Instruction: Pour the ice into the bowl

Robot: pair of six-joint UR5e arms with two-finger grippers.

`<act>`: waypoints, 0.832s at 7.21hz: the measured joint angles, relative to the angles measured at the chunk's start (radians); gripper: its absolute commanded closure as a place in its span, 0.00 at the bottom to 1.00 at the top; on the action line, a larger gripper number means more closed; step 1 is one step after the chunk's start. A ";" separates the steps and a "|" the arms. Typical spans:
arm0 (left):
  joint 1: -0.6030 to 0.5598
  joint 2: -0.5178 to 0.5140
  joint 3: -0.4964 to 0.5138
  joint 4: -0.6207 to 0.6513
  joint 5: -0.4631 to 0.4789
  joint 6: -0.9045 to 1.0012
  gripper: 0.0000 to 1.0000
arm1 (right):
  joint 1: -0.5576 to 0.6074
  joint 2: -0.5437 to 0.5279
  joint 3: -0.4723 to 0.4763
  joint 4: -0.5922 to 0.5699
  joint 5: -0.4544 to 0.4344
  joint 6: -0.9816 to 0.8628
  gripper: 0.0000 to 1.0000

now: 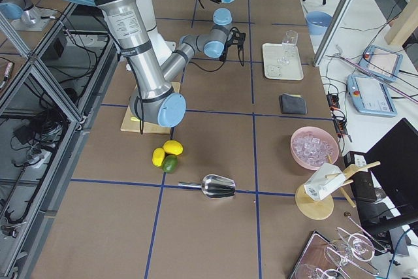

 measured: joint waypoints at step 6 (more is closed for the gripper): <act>-0.094 0.108 0.018 0.006 -0.295 -0.799 1.00 | -0.050 0.024 -0.006 -0.003 -0.063 0.009 0.00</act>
